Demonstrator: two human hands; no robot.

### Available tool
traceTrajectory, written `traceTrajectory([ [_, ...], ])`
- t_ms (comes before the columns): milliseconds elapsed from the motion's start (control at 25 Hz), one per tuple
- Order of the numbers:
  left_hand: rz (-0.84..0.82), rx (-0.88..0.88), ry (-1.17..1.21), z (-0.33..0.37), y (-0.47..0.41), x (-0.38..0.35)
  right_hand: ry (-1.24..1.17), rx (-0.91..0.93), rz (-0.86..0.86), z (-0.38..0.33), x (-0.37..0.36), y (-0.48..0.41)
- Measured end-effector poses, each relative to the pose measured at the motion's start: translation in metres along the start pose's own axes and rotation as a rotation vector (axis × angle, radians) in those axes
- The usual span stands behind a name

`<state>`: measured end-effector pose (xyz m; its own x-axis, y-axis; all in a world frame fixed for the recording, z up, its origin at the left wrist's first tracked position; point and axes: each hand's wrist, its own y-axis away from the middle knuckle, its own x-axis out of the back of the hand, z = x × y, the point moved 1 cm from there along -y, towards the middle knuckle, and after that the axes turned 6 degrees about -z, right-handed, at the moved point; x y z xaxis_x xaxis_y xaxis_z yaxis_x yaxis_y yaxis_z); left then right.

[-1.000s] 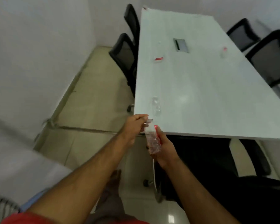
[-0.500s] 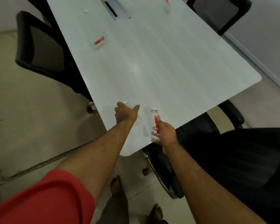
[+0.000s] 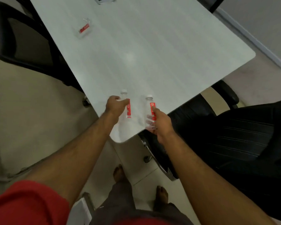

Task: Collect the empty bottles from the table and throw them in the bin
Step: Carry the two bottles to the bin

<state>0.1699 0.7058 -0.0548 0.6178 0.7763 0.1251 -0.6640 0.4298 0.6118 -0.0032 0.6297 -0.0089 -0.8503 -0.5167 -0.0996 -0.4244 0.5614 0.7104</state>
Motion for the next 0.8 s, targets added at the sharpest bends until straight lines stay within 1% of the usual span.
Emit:
traceTrajectory([
  [80,-0.131,-0.032,0.091,-0.007,0.034,0.007,-0.003,0.013,-0.055,0.005,0.012,0.013],
  [160,-0.152,-0.048,0.231,-0.016,0.078,0.006,-0.002,0.044,-0.155,0.015,0.027,0.028],
  [200,-0.136,-0.053,0.327,-0.026,0.111,0.002,0.024,0.065,-0.24,0.024,0.037,0.042],
  [280,-0.153,-0.025,0.499,-0.038,0.158,-0.005,0.081,0.092,-0.349,0.039,0.053,0.058],
  [320,-0.125,-0.035,0.559,-0.05,0.188,-0.009,0.141,0.091,-0.407,0.048,0.064,0.073],
  [480,0.025,-0.178,0.634,-0.103,0.295,-0.026,0.364,0.093,-0.565,0.078,0.097,0.117],
  [640,0.338,-0.172,0.678,-0.185,0.403,-0.034,0.583,0.095,-0.82,0.135,0.116,0.186],
  [720,0.479,-0.169,0.71,-0.228,0.452,-0.041,0.641,0.093,-0.95,0.162,0.127,0.224],
  [800,0.565,-0.147,0.739,-0.264,0.495,-0.052,0.689,0.11,-0.998,0.184,0.139,0.255],
])
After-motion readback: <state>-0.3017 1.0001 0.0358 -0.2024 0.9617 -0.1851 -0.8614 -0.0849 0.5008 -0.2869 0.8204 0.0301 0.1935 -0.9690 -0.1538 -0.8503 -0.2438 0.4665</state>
